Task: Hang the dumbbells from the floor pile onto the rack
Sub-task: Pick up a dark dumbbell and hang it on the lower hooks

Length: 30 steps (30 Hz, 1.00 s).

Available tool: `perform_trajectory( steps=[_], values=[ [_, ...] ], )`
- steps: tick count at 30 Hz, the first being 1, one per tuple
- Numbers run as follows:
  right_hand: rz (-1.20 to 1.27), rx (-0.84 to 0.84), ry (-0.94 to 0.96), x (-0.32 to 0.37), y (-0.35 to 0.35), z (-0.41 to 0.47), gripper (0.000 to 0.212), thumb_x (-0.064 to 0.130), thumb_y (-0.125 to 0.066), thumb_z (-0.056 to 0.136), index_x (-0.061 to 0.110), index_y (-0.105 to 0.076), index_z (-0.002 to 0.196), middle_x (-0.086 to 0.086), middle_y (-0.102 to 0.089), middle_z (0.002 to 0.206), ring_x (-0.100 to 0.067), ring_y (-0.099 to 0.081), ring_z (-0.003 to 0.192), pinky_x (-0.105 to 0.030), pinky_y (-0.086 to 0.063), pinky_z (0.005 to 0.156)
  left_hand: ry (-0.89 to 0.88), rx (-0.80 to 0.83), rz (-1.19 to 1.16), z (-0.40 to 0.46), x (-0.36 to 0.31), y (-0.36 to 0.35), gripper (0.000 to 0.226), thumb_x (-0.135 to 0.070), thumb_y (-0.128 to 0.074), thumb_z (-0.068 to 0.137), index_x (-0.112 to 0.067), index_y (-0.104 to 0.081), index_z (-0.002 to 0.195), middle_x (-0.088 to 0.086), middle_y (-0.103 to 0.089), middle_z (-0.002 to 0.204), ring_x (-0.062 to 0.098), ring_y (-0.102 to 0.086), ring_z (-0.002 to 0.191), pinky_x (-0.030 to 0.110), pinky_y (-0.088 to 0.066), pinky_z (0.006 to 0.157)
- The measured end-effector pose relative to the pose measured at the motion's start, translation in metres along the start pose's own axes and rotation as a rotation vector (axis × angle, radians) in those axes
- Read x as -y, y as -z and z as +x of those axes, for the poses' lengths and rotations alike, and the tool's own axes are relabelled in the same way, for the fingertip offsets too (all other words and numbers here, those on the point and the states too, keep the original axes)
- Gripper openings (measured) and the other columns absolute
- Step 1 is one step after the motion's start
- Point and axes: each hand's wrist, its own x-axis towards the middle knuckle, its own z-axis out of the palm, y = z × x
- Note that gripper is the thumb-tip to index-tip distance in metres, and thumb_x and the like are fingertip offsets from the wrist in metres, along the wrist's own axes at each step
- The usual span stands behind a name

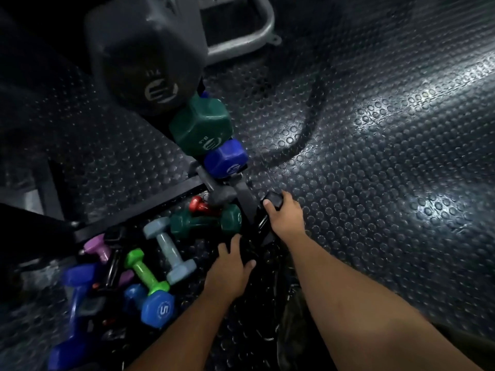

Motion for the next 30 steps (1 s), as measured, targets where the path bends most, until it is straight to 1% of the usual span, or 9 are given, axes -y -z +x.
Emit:
perform_trajectory(
  steps=[6,9,12,14,16,18,22,26,30],
  values=[
    [0.075,0.032,-0.018,-0.002,-0.003,0.013,0.068,0.054,-0.069,0.095,0.022,-0.046,0.152,-0.014,-0.054,0.143,-0.031,-0.05,0.133,-0.041,-0.042,0.11,0.097,-0.046,-0.274,0.002,-0.013,-0.005,0.074,-0.046,-0.063,0.099,-0.028,-0.016,0.152,0.015,-0.036,0.153,0.036,-0.059,0.122,0.045,-0.053,0.093],
    [0.103,0.044,-0.017,-0.004,-0.004,0.015,0.07,0.053,-0.069,0.095,0.024,-0.044,0.154,-0.013,-0.051,0.146,-0.031,-0.048,0.135,-0.04,-0.04,0.111,0.176,-0.042,-0.34,0.005,-0.014,-0.007,0.089,-0.051,-0.071,0.093,-0.021,-0.011,0.151,0.014,-0.041,0.155,0.033,-0.055,0.13,0.048,-0.051,0.105],
    [0.131,0.062,-0.031,-0.007,-0.005,0.017,0.072,0.054,-0.07,0.094,0.027,-0.043,0.155,-0.012,-0.049,0.146,-0.031,-0.051,0.131,-0.041,-0.043,0.111,0.234,0.02,-0.332,0.012,-0.01,-0.007,0.104,-0.062,-0.076,0.083,-0.013,-0.016,0.152,0.013,-0.044,0.155,0.032,-0.052,0.135,0.049,-0.048,0.109],
    [0.185,0.092,-0.061,-0.009,-0.006,0.019,0.075,0.06,-0.071,0.089,0.032,-0.043,0.154,-0.011,-0.05,0.144,-0.031,-0.053,0.129,-0.044,-0.045,0.113,0.232,0.07,-0.316,0.017,-0.009,-0.003,0.108,-0.065,-0.079,0.079,-0.011,-0.021,0.153,0.013,-0.045,0.154,0.031,-0.051,0.136,0.044,-0.047,0.109],
    [0.265,0.106,-0.09,-0.01,-0.008,0.021,0.087,0.072,-0.072,0.077,0.037,-0.044,0.151,-0.007,-0.054,0.142,-0.029,-0.056,0.127,-0.048,-0.048,0.112,0.21,0.097,-0.328,0.023,-0.008,0.001,0.105,-0.061,-0.084,0.076,-0.011,-0.029,0.149,0.012,-0.051,0.15,0.028,-0.054,0.133,0.037,-0.047,0.106],
    [0.329,0.102,-0.104,-0.012,-0.01,0.023,0.092,0.076,-0.074,0.072,0.035,-0.045,0.149,-0.004,-0.058,0.139,-0.027,-0.059,0.124,-0.047,-0.05,0.11,0.204,0.123,-0.343,0.027,-0.007,0.005,0.103,-0.058,-0.089,0.072,-0.012,-0.034,0.146,0.008,-0.055,0.146,0.026,-0.056,0.131,0.033,-0.048,0.102],
    [0.462,0.128,-0.186,-0.011,-0.012,0.027,0.075,0.059,-0.081,0.083,0.031,-0.046,0.144,0.001,-0.061,0.126,-0.023,-0.062,0.115,-0.045,-0.053,0.106,0.262,0.148,-0.383,0.03,-0.006,0.011,0.107,-0.056,-0.095,0.063,-0.014,-0.043,0.146,0.003,-0.059,0.14,0.023,-0.059,0.126,0.029,-0.048,0.099],
    [0.586,0.135,-0.288,-0.005,-0.018,0.036,0.064,0.049,-0.086,0.08,0.034,-0.049,0.13,0.001,-0.066,0.122,-0.021,-0.069,0.104,-0.046,-0.058,0.097,0.342,0.169,-0.549,0.03,-0.006,0.012,0.093,-0.042,-0.102,0.055,-0.018,-0.056,0.133,-0.001,-0.067,0.126,0.016,-0.065,0.108,0.034,-0.056,0.094],
    [0.706,0.13,-0.346,-0.006,-0.022,0.038,0.061,0.034,-0.088,0.081,0.031,-0.052,0.13,-0.002,-0.071,0.118,-0.023,-0.073,0.101,-0.042,-0.06,0.09,0.379,0.135,-0.593,0.024,-0.008,0.009,0.081,-0.033,-0.101,0.057,-0.02,-0.058,0.125,-0.002,-0.068,0.116,0.012,-0.066,0.095,0.026,-0.054,0.077]
  ],
)
